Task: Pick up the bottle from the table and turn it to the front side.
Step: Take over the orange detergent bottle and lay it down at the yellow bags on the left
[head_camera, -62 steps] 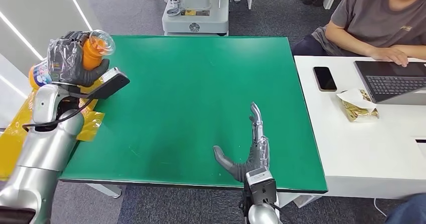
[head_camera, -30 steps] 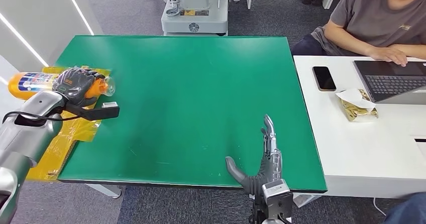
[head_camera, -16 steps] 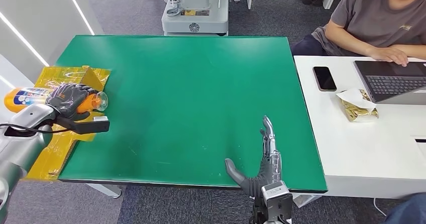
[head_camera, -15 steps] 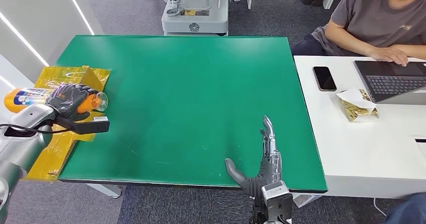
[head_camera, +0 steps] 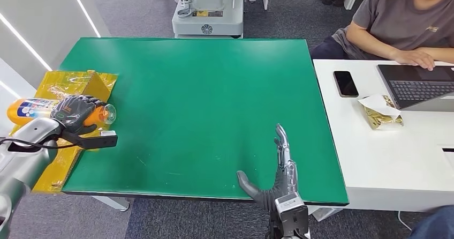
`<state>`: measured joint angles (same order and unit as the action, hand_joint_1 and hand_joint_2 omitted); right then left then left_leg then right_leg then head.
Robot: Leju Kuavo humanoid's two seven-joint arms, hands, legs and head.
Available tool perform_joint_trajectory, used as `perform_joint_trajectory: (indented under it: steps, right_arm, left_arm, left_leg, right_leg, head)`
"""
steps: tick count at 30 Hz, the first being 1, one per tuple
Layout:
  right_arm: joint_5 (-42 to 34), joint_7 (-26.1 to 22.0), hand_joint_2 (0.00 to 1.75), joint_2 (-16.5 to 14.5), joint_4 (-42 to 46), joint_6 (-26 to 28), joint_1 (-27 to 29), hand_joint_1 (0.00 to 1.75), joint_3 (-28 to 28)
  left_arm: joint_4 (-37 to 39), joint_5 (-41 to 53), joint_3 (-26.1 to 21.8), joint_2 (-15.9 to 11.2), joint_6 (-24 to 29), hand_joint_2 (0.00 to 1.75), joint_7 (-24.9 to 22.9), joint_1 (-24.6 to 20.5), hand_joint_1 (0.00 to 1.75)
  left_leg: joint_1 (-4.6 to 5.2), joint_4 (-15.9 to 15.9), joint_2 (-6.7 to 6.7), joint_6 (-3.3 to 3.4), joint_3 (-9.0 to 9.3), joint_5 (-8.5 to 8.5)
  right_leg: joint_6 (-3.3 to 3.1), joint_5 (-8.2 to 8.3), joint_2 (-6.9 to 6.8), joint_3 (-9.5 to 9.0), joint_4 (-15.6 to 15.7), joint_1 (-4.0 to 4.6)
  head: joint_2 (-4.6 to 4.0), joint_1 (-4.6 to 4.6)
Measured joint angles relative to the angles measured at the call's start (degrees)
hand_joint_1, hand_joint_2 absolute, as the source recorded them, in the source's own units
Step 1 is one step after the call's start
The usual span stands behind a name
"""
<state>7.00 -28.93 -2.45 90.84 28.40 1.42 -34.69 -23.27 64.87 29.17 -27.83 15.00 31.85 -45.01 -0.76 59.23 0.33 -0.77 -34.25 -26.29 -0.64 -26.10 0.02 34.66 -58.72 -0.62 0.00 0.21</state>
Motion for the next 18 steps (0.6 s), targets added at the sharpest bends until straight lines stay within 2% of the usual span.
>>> perform_joint_trajectory:
  steps: [10,18]
  right_arm:
    - [0.28,0.01,1.75,-0.02,-0.09,-1.38,-0.34,0.00,0.00]
    - [0.35,-0.32,1.75,-0.02,-0.60,-2.16,-0.33,0.00,0.01]
  left_arm:
    - [1.91,0.71,0.74,3.63,1.19,1.75,-1.56,1.32,1.75]
    - [3.04,0.52,0.81,4.76,0.96,1.75,-0.81,2.80,1.75]
  left_leg:
    - [0.02,0.01,0.00,0.00,-0.01,0.00]
    - [0.00,0.00,-0.01,0.00,-0.02,-0.01]
  right_leg:
    - [0.01,0.01,-0.03,-0.01,0.02,-0.01]
    - [0.00,0.00,-0.03,0.02,0.02,0.00]
  head:
    - [0.00,0.01]
    - [0.00,0.01]
